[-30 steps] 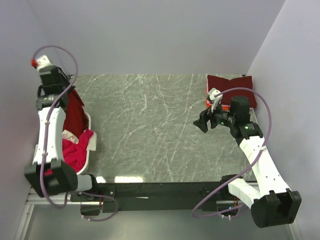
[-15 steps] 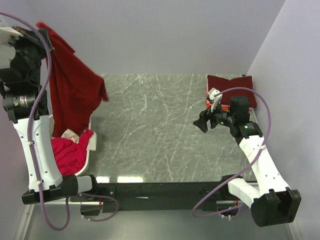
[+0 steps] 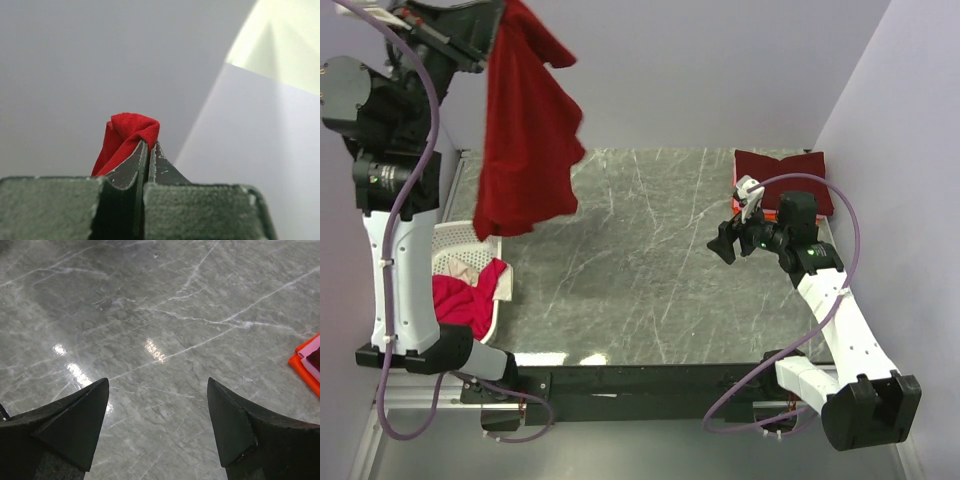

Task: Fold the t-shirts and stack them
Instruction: Move the tshirt to the center of the board

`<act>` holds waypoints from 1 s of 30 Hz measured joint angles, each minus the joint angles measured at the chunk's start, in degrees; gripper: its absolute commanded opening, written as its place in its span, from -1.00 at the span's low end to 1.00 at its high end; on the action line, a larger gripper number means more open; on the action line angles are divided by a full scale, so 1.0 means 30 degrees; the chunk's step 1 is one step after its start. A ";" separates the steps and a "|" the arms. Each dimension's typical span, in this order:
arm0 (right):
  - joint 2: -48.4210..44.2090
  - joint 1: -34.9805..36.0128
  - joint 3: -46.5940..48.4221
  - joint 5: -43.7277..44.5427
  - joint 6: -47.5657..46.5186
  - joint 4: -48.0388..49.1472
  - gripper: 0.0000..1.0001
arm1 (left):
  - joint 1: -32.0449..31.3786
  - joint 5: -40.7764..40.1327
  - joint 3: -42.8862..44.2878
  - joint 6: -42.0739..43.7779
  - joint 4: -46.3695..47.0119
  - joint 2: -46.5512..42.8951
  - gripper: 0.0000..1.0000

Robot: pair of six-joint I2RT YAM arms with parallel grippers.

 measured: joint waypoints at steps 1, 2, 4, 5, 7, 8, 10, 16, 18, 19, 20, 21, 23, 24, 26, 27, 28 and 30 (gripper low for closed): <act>0.0036 0.0000 0.0000 0.0058 0.0000 0.0000 0.71 | -0.0619 0.0066 0.0335 -0.0058 0.0284 0.0262 -0.99; 0.0066 0.0000 0.0000 0.0138 0.0000 0.0000 0.71 | -0.1239 0.0117 0.0605 -0.0109 0.0510 0.0510 -0.99; 0.0087 0.0000 0.0000 0.0255 0.0000 0.0000 0.71 | -0.2208 0.0146 0.0933 -0.0131 0.0867 0.0867 -0.99; 0.0087 0.0000 0.0000 0.0306 0.0000 0.0000 0.71 | -0.2601 0.0160 0.0976 -0.0124 0.1005 0.0998 -0.99; 0.0087 0.0000 0.0000 0.0415 0.0000 0.0007 0.71 | -0.3446 0.0138 0.0969 -0.0102 0.1115 0.1188 -0.99; 0.0087 0.0000 0.0000 0.0466 0.0000 0.0000 0.71 | -0.3796 0.0131 0.0882 -0.0095 0.1158 0.1268 -0.99; 0.0087 -0.0051 0.0000 0.0561 0.0000 0.0007 0.71 | -0.4459 0.0109 0.0554 -0.0029 0.1188 0.1297 -0.99; 0.0087 -0.0226 0.0000 0.0721 -0.0036 0.0000 0.71 | -0.5595 0.0146 -0.3257 -0.0109 0.2426 0.0503 -0.99; 0.0087 -0.0379 0.0000 0.0736 -0.0168 -0.0015 0.71 | -0.5697 0.0080 -0.5894 -0.0109 0.2863 -0.0204 -0.84; 0.0087 -0.0466 0.0000 0.0670 -0.0335 -0.0051 0.71 | -0.5705 -0.0124 -0.7672 -0.0066 0.2943 -0.0670 -0.53; 0.0087 -0.0546 0.0000 0.0590 -0.0488 -0.0117 0.71 | -0.5705 -0.0546 -0.9639 0.0029 0.3220 -0.1188 -0.36; 0.0087 -0.0605 0.0000 0.0481 -0.0678 -0.0189 0.71 | -0.5661 -0.1013 -1.1504 0.0022 0.3162 -0.1596 -0.14; 0.0153 -0.0685 0.0000 0.0153 -0.1209 -0.0423 0.71 | -0.5202 -0.1902 -1.5147 0.0066 0.3381 -0.2149 0.47; 0.0233 -0.0692 0.0000 -0.0087 -0.1530 -0.0568 0.70 | -0.4692 -0.2251 -1.7048 -0.0146 0.3286 -0.2302 0.55; 0.0627 -0.0692 0.0007 -0.0707 -0.2339 -0.1064 0.66 | -0.2980 -0.2426 -2.0101 -0.0452 0.2863 -0.2208 0.73; 0.0954 -0.0692 0.0007 -0.1078 -0.2892 -0.1362 0.65 | -0.1872 -0.2426 -2.1522 -0.0546 0.2535 -0.2127 0.74; 0.1377 -0.0685 0.0015 -0.1450 -0.3402 -0.1705 0.63 | -0.0860 -0.2521 -2.2564 -0.0583 0.2098 -0.2025 0.75; 0.2455 -0.0546 0.0044 -0.2135 -0.4677 -0.2586 0.58 | 0.0874 -0.2637 -2.3824 -0.0306 0.0699 -0.1829 0.73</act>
